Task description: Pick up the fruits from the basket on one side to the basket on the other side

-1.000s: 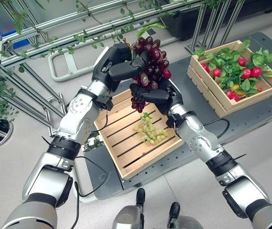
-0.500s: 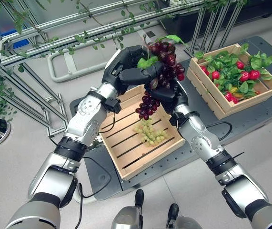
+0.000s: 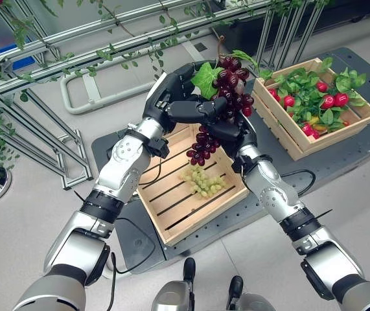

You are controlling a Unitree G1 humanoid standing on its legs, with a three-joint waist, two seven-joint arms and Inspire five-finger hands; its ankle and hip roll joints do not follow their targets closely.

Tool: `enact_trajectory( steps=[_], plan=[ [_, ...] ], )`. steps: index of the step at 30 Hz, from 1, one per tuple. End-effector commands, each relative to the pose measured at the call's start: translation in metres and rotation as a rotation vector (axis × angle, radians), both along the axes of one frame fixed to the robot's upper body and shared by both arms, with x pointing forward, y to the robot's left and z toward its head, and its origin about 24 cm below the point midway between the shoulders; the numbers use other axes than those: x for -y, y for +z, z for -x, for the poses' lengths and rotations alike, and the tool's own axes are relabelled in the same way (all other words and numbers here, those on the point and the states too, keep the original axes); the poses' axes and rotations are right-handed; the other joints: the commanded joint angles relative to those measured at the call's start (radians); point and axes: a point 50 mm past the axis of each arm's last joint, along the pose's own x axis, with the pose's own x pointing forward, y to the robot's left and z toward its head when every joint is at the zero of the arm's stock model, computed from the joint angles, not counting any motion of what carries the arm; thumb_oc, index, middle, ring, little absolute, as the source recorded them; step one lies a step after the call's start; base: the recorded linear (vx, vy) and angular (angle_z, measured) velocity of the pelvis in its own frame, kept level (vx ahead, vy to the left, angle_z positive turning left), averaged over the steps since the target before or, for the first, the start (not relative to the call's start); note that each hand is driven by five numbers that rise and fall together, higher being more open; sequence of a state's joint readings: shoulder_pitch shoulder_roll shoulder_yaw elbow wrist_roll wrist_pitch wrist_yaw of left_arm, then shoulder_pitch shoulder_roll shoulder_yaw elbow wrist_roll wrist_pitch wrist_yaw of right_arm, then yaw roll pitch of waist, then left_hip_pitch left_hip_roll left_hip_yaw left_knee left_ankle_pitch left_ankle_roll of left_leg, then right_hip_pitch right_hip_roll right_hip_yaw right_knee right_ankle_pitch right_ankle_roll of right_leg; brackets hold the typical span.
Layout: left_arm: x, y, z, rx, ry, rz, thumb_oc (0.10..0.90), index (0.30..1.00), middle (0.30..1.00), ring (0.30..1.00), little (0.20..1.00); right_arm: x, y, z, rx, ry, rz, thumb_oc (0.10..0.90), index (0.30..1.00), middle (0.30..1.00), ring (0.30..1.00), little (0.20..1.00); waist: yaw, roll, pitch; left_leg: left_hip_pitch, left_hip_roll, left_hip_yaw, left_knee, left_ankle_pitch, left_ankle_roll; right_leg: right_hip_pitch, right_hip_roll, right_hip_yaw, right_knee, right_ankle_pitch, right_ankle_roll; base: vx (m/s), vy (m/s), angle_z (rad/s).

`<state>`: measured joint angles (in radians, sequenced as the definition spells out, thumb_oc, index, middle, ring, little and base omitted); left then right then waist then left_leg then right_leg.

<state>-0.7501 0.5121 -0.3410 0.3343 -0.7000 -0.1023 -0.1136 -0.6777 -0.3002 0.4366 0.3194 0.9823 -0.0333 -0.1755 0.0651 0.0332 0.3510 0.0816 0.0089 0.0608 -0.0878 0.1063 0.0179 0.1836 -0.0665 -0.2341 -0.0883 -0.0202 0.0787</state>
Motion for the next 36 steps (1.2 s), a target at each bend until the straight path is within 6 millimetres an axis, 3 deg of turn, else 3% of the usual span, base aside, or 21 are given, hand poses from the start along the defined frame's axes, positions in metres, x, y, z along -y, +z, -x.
enact_trajectory(
  steps=[1,5,15,25,31,36],
  plan=[
    [-0.082,-0.051,-0.002,-0.107,0.461,0.141,0.800,0.900,0.900,0.900,0.900,0.026,0.018,0.009,0.232,-0.104,-0.169,0.400,0.300,0.300,0.300,0.300,-0.035,-0.013,-0.330,0.063,0.012,0.026,0.000,-0.145,-0.030,-0.042,-0.044,0.023,0.001,0.022,-0.013,0.02,-0.006,-0.06],
    [-0.088,-0.052,0.003,-0.075,0.521,0.216,0.800,0.900,0.900,0.900,0.900,0.037,0.011,0.012,0.234,-0.149,-0.133,0.400,0.300,0.300,0.300,0.300,-0.046,-0.015,-0.328,0.064,0.016,0.034,0.000,-0.146,-0.031,-0.046,-0.040,0.033,0.001,0.021,-0.014,0.01,-0.007,-0.07],
    [-0.087,-0.059,0.010,-0.060,0.553,0.125,0.800,0.900,0.900,0.900,0.900,0.072,0.001,0.017,0.238,-0.260,-0.074,0.400,0.300,0.300,0.300,0.300,-0.079,-0.023,-0.328,0.077,0.026,0.065,0.000,-0.152,-0.030,-0.051,-0.024,0.070,0.001,0.022,-0.015,-0.01,-0.010,-0.15],
    [-0.080,-0.063,0.015,-0.048,0.497,0.081,0.800,0.900,0.900,0.900,0.900,0.085,-0.016,0.028,0.224,-0.290,-0.024,0.400,0.300,0.300,0.300,0.300,-0.110,-0.025,-0.322,0.085,0.033,0.101,0.000,-0.157,-0.026,-0.060,-0.016,0.101,0.001,0.027,-0.012,-0.01,-0.007,-0.14],
    [-0.081,-0.087,0.030,-0.108,0.510,0.123,0.800,0.900,0.900,0.900,0.900,0.094,-0.037,0.045,0.180,-0.287,-0.051,0.400,0.300,0.300,0.300,0.300,-0.128,-0.034,-0.314,0.090,0.041,0.113,0.000,-0.161,-0.022,-0.057,-0.005,0.119,0.001,0.022,-0.018,-0.02,-0.045,-0.15],
    [-0.075,-0.101,0.039,-0.131,0.523,0.172,0.800,0.900,0.900,0.900,0.900,0.092,-0.041,0.050,0.175,-0.277,-0.092,0.400,0.300,0.300,0.300,0.300,-0.134,-0.043,-0.309,0.106,0.033,0.112,0.000,-0.161,-0.019,-0.063,0.011,0.157,0.001,0.018,-0.025,-0.02,-0.036,-0.18]
  ],
)
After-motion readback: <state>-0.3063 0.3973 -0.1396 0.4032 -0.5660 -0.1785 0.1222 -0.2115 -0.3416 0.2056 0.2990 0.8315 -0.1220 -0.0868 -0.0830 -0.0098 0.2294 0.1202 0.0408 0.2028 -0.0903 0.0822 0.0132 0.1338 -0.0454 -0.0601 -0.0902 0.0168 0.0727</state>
